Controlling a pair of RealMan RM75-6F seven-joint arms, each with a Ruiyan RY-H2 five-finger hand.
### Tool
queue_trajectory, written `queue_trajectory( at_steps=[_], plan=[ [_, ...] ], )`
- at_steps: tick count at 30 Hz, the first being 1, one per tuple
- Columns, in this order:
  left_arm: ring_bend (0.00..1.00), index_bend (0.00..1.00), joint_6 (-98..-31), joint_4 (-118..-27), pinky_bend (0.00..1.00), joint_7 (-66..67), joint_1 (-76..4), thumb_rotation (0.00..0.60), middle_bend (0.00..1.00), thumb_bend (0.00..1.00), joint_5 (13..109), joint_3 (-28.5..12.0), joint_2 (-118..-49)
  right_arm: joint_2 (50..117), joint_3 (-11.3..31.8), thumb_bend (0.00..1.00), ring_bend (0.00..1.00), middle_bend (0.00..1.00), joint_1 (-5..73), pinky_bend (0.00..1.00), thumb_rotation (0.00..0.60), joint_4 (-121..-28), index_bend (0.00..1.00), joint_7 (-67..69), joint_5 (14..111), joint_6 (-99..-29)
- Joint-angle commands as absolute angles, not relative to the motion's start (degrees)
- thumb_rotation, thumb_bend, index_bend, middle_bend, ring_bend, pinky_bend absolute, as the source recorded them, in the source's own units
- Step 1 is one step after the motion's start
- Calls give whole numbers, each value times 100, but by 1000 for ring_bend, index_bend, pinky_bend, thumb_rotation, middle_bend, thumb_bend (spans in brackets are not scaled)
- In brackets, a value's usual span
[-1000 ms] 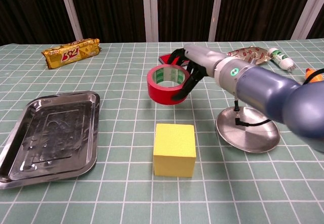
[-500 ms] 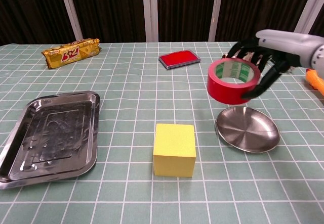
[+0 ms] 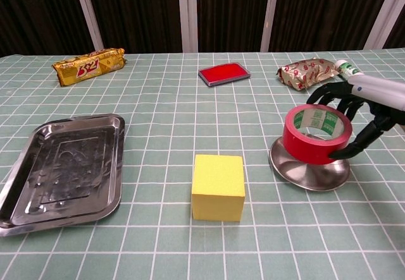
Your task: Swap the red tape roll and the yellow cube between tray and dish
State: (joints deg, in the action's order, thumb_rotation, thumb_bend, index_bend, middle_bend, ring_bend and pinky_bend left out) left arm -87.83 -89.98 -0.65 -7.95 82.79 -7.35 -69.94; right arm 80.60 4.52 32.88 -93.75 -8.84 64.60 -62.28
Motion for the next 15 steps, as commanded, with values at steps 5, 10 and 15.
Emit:
queue_trajectory(
  at_steps=[5, 10, 15],
  plan=[
    [0, 202, -8779, -9003, 21, -6, -799, 600, 0, 38, 8273, -739, -7013, 8229, 401, 117, 465, 376, 3279, 284, 600, -9017, 348, -907, 6364, -5891],
    [0, 202, -8764, -8991, 21, 36, -810, 600, 0, 38, 8301, -724, -7017, 8204, 376, 115, 348, 274, 3269, 193, 600, -9011, 225, -1128, 6358, -5853],
    [0, 202, -8759, -8967, 21, 65, -820, 600, 0, 38, 8323, -717, -7039, 8112, 511, 65, 132, 90, 3223, 65, 600, -9227, 40, -1288, 6329, -6058]
  ],
)
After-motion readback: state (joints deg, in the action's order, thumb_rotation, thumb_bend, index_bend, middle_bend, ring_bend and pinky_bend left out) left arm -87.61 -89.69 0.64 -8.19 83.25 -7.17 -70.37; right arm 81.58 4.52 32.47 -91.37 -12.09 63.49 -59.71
